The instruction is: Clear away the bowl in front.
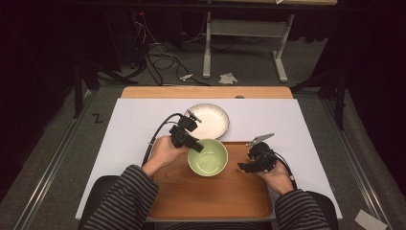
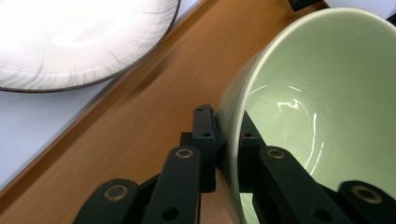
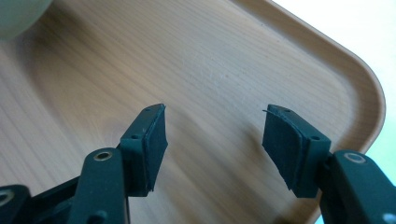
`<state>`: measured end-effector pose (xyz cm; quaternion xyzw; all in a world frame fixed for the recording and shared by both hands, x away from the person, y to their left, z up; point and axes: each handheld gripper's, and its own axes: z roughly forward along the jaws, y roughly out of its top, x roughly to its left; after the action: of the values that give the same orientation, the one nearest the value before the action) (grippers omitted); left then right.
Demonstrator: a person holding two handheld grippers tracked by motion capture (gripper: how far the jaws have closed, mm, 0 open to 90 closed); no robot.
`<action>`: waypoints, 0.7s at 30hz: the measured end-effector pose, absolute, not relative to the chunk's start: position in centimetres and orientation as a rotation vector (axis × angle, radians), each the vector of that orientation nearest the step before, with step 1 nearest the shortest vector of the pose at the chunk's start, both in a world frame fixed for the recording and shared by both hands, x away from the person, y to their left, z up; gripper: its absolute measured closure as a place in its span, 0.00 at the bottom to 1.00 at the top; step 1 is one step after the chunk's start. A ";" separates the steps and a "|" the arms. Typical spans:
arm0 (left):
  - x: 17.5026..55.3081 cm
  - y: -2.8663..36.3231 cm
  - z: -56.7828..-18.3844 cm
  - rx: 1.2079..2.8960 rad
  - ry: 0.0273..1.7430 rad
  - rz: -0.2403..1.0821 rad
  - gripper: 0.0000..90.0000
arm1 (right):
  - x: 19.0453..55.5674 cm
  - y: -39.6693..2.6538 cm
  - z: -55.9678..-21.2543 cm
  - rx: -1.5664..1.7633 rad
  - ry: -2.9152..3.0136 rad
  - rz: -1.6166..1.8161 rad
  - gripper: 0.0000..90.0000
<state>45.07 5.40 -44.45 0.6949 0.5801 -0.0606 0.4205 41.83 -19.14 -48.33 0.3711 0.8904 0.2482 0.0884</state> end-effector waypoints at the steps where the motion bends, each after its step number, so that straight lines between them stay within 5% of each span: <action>1: 45.1 5.4 -44.6 1.750 1.452 -0.151 0.93 | 41.8 -19.1 -48.3 1.105 2.650 0.739 0.46; 21: 45.6 5.1 -46.3 1.768 1.495 -0.130 0.92 | 41.8 -19.1 -48.4 1.098 2.653 0.736 0.46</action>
<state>45.64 5.10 -46.26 0.6987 0.5911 -0.0513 0.3998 41.82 -19.12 -48.35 0.3690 0.8915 0.2474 0.0888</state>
